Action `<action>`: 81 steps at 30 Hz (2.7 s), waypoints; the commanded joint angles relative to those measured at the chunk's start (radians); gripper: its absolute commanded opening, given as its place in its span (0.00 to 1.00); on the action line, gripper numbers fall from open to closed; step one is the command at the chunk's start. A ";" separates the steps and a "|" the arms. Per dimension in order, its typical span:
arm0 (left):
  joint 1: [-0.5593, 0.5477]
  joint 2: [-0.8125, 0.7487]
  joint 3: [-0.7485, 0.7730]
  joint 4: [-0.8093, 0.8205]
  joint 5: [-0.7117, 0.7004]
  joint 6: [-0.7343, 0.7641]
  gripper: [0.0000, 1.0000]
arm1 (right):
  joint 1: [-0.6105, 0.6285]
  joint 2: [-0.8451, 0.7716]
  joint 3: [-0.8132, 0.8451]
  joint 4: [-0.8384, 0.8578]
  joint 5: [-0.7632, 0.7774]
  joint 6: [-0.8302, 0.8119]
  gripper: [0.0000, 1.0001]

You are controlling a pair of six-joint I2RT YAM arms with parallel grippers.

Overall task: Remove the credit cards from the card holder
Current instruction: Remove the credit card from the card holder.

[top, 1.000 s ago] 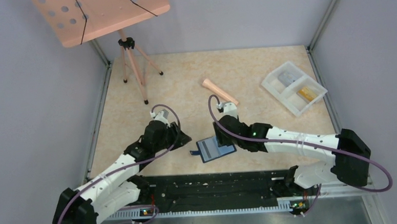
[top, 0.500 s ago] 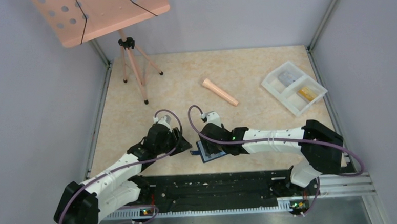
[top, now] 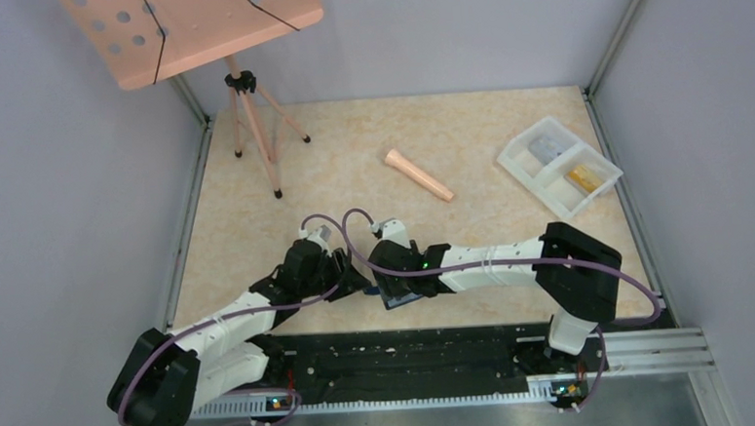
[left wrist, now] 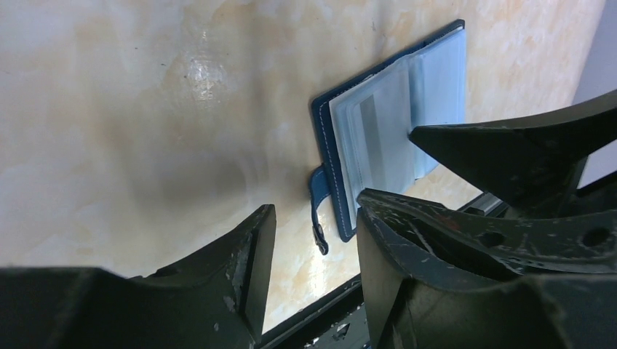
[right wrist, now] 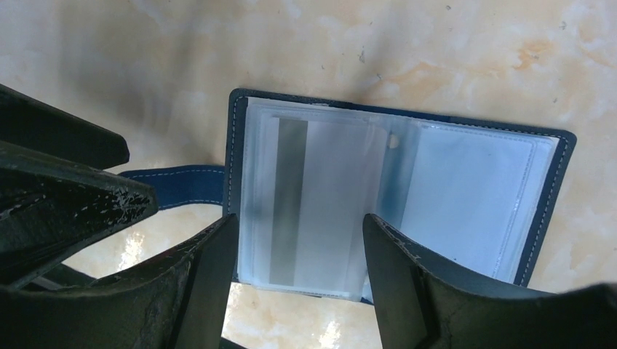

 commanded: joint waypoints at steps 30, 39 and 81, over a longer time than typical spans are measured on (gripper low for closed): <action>-0.003 0.007 0.015 -0.002 -0.011 -0.003 0.00 | 0.017 -0.118 -0.001 -0.098 0.158 0.022 0.54; -0.001 -0.001 0.065 -0.113 -0.070 0.030 0.00 | 0.016 -0.227 -0.038 -0.200 0.210 0.047 0.54; -0.049 0.297 0.216 0.204 0.114 -0.028 0.40 | -0.399 -0.416 -0.442 0.419 -0.516 0.019 0.41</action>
